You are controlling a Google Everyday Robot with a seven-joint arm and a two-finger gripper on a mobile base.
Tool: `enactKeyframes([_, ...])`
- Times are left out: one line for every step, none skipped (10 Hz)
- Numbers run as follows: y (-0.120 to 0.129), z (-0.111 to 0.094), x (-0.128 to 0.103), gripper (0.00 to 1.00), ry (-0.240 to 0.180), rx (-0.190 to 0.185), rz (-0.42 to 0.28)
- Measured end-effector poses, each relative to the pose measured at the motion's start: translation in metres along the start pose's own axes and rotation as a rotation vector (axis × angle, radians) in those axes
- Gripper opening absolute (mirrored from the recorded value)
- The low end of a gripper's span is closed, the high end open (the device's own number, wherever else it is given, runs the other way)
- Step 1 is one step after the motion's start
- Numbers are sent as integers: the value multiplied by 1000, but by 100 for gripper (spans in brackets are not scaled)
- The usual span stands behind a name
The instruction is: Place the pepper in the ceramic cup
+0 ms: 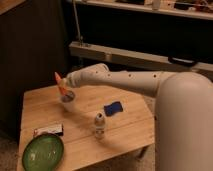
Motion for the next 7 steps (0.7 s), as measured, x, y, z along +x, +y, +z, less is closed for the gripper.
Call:
enactKeyframes([-1, 1, 0, 6, -2, -3, 7])
enactKeyframes([0, 4, -2, 6, -5, -8, 15])
enactKeyframes([3, 6, -4, 6, -8, -14, 17])
enactKeyframes([3, 8, -7, 6, -12, -16, 20])
enactKeyframes([3, 9, -10, 6, -17, -18, 26])
enactKeyframes([3, 11, -13, 6, -19, -18, 32])
enactKeyframes([2, 11, -16, 6, -24, -18, 38])
